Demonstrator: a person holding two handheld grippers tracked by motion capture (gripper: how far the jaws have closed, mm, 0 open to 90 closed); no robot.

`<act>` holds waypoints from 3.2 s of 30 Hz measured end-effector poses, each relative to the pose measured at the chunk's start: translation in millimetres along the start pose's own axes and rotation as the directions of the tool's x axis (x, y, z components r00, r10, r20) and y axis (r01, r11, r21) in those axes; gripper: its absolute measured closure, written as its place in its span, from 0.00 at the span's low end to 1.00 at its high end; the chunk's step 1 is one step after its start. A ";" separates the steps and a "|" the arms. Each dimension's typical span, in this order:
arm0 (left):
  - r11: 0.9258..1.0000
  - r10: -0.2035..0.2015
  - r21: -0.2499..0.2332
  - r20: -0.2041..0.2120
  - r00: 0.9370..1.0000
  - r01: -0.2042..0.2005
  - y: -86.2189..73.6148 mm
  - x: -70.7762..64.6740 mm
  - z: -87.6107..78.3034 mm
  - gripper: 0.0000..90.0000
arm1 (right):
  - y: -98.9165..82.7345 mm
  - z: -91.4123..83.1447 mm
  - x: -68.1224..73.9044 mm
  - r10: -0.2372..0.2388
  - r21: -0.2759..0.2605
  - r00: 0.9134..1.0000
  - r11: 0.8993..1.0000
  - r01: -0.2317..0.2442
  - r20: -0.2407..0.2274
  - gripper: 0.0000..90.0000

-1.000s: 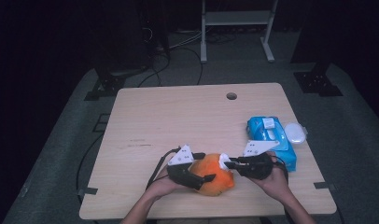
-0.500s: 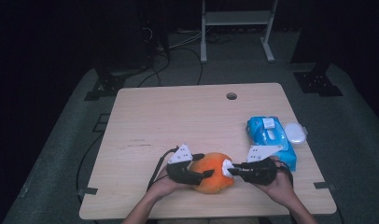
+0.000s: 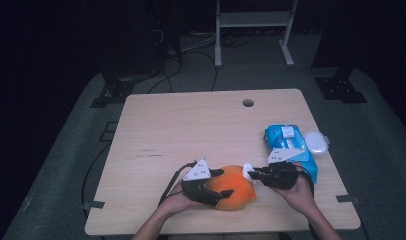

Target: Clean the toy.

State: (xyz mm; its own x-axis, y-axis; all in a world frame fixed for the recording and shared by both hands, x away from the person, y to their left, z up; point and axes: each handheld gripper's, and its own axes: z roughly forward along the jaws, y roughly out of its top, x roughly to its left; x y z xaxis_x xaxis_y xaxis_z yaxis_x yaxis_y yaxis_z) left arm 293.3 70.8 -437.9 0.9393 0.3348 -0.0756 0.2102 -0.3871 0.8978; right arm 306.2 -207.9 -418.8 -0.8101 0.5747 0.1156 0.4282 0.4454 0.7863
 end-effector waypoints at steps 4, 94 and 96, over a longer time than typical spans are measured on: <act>1.000 0.022 0.003 0.004 1.000 -0.022 -0.3 -3.1 2.7 0.30 | 8.6 -1.0 11.9 -0.046 -0.016 0.999 0.999 0.046 -0.006 0.90; 1.000 0.016 0.019 -0.018 1.000 -0.016 -1.3 11.6 -10.1 0.20 | 16.3 0.1 31.1 -0.125 -0.012 0.989 0.992 0.125 -0.079 0.89; 0.999 -0.022 0.024 -0.025 0.999 0.023 -5.6 17.9 -8.6 0.12 | 14.4 0.1 28.0 -0.119 -0.002 0.990 0.993 0.119 -0.079 0.89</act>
State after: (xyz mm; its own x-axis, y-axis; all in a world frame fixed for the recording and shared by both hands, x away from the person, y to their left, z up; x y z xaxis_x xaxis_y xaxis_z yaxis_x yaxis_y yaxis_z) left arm 306.6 86.4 -440.5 0.9274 0.3643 -0.0847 0.2380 -0.4001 0.8851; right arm 289.8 -185.4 -404.4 -0.8845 0.4614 0.0690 0.3277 0.5094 0.7957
